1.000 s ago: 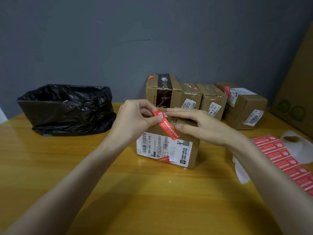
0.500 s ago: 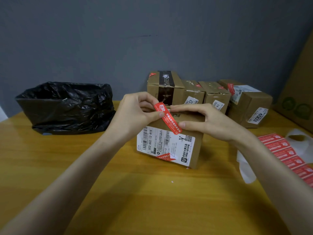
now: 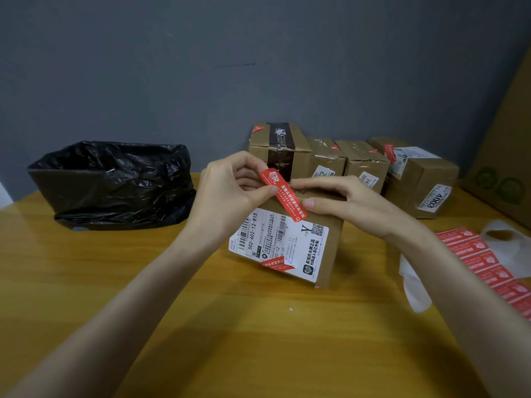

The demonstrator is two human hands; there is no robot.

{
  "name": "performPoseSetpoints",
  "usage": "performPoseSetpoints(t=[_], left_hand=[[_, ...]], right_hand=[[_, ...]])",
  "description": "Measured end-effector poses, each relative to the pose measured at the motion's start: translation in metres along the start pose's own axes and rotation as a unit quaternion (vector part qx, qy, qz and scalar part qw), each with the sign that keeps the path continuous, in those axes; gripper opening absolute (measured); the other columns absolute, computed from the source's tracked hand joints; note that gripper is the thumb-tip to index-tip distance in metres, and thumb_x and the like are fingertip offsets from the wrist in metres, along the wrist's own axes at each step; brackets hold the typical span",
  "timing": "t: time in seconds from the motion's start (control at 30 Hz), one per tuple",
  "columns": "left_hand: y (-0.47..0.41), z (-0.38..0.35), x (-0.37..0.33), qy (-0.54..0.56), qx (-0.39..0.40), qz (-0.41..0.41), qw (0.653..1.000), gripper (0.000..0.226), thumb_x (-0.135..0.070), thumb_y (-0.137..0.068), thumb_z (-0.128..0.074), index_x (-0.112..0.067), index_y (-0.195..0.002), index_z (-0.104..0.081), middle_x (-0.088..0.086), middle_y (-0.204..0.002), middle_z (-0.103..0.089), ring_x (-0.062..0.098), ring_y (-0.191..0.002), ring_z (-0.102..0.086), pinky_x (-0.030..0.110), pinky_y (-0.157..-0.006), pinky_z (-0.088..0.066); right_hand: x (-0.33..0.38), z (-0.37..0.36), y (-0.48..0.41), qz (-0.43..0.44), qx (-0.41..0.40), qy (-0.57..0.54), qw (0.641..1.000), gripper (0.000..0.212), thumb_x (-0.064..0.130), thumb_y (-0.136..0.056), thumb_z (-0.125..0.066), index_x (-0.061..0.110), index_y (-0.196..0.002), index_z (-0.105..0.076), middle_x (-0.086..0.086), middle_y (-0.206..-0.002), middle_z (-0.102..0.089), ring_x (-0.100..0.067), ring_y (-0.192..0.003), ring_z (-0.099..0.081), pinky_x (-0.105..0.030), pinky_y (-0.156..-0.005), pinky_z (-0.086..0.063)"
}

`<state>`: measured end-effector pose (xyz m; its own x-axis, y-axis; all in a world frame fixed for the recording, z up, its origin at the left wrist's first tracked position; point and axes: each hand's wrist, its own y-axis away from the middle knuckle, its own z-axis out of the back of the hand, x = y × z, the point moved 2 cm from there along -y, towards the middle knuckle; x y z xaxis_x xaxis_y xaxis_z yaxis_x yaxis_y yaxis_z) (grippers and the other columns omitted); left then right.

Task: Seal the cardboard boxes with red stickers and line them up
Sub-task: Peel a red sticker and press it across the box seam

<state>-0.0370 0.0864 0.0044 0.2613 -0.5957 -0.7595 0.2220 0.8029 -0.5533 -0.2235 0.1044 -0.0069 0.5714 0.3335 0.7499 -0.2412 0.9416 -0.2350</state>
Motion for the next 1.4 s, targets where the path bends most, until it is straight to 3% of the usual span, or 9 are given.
performPoseSetpoints(t=[0.4, 0.6, 0.83, 0.9, 1.17, 1.4], left_hand=[[0.001, 0.0, 0.0, 0.028, 0.006, 0.015, 0.999, 0.022, -0.005, -0.073, -0.075, -0.016, -0.081, -0.058, 0.002, -0.086, -0.07, 0.009, -0.079, -0.07, 0.023, -0.072, -0.058], [0.0, 0.003, -0.004, 0.049, 0.027, 0.067, 0.996, 0.022, -0.006, -0.072, -0.076, -0.016, -0.081, -0.059, 0.005, -0.088, -0.07, 0.013, -0.076, -0.071, 0.031, -0.075, -0.058], [-0.001, 0.007, -0.01, 0.076, 0.046, 0.079, 0.993, 0.016, -0.004, -0.071, -0.075, -0.012, -0.078, -0.063, -0.001, -0.074, -0.071, 0.009, -0.07, -0.071, 0.019, -0.065, -0.056], [-0.001, 0.009, -0.011, 0.077, 0.054, 0.082, 0.992, 0.015, -0.004, -0.072, -0.074, -0.012, -0.077, -0.063, 0.0, -0.074, -0.072, 0.011, -0.071, -0.071, 0.02, -0.066, -0.057], [0.0, 0.011, -0.016, 0.084, 0.076, 0.088, 0.99, 0.011, -0.003, -0.073, -0.073, -0.008, -0.077, -0.064, -0.001, -0.066, -0.071, 0.009, -0.064, -0.07, 0.015, -0.056, -0.053], [0.0, 0.015, -0.021, 0.095, 0.099, 0.089, 0.986, 0.012, -0.001, -0.072, -0.072, -0.008, -0.076, -0.063, -0.001, -0.065, -0.072, 0.01, -0.061, -0.07, 0.016, -0.057, -0.054]], right_hand=[[-0.002, -0.001, 0.001, 0.001, 0.003, -0.016, 1.0, 0.048, 0.045, -0.077, -0.053, 0.034, -0.123, -0.055, 0.01, -0.122, -0.06, -0.002, -0.103, -0.061, -0.02, -0.081, -0.053], [-0.002, -0.001, 0.002, 0.001, 0.004, -0.027, 1.0, 0.051, 0.044, -0.075, -0.053, 0.031, -0.125, -0.055, 0.008, -0.119, -0.061, -0.001, -0.099, -0.062, -0.017, -0.079, -0.052], [-0.001, -0.001, 0.002, 0.001, 0.003, -0.044, 0.999, 0.037, 0.039, -0.08, -0.053, 0.035, -0.117, -0.056, 0.012, -0.11, -0.063, 0.001, -0.094, -0.063, -0.012, -0.07, -0.05], [-0.002, -0.001, 0.002, -0.001, 0.001, -0.045, 0.999, 0.033, 0.033, -0.085, -0.053, 0.034, -0.118, -0.055, 0.012, -0.108, -0.063, 0.001, -0.093, -0.063, -0.012, -0.069, -0.049], [-0.001, 0.0, 0.003, 0.008, 0.003, -0.047, 0.999, 0.043, 0.043, -0.076, -0.051, 0.035, -0.118, -0.056, 0.01, -0.107, -0.064, -0.001, -0.092, -0.064, -0.014, -0.068, -0.05], [-0.002, 0.001, 0.003, 0.001, -0.009, -0.036, 0.999, 0.029, 0.029, -0.089, -0.052, 0.035, -0.117, -0.056, 0.01, -0.11, -0.063, -0.001, -0.093, -0.064, -0.015, -0.069, -0.052]])
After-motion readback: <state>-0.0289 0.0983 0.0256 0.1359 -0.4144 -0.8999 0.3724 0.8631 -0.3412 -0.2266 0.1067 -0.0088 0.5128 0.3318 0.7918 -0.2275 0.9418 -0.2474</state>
